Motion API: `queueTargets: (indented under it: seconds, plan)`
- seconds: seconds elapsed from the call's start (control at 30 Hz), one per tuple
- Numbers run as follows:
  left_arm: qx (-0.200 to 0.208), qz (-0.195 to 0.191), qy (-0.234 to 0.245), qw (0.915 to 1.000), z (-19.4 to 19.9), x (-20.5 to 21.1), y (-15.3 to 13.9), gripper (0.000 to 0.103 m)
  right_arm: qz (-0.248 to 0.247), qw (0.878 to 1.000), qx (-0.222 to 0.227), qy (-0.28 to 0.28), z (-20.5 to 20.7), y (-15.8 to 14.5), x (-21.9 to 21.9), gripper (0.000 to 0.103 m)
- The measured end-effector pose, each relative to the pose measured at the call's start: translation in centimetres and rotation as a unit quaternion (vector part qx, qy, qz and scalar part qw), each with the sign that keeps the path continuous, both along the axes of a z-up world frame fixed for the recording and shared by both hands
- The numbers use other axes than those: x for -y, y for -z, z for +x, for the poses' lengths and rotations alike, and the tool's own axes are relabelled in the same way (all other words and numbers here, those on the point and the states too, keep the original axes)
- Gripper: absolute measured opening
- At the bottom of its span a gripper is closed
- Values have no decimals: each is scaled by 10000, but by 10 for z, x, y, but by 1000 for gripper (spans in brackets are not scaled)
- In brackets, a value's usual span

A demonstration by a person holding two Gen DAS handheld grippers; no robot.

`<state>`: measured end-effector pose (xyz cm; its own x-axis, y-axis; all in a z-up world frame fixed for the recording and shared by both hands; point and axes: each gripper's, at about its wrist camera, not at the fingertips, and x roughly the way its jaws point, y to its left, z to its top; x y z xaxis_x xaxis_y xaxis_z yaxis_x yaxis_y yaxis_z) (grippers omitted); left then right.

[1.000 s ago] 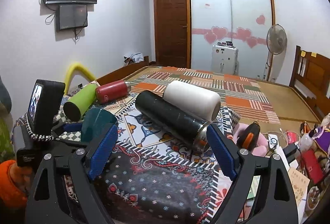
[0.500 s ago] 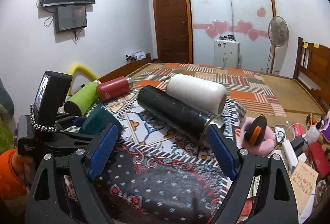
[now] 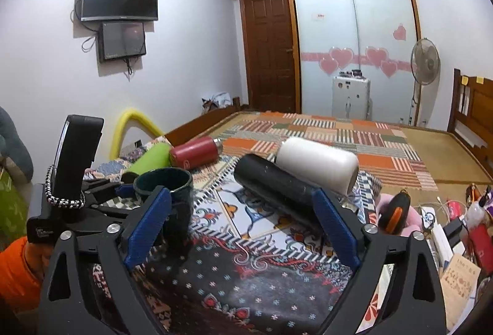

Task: Flip cup upright
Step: 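Lower the upright mug onto the checkered cloth and open the left tool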

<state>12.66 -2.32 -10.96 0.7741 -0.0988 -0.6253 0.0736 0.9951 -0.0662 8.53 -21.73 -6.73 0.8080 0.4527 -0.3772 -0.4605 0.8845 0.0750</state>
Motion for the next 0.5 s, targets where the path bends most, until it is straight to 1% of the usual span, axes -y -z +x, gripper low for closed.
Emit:
queueTargets:
  seconds: [0.13, 0.3, 0.37, 0.5]
  plan:
    - [30, -128, 8, 9999, 6, -3, -3, 72, 29, 10000, 53, 19, 0, -2, -3, 95]
    - [82, -81, -23, 9999, 10, -3, 0, 72, 77, 10000, 38, 13, 2, -2, -5, 96]
    - [78, -132, 8, 9999, 11, -4, 1, 72, 93, 9999, 35, 25, 3, 0, -5, 98]
    - [70, -160, 60, 9998, 12, -2, 7, 72, 127, 9999, 19, 44, 4, 2, -6, 99]
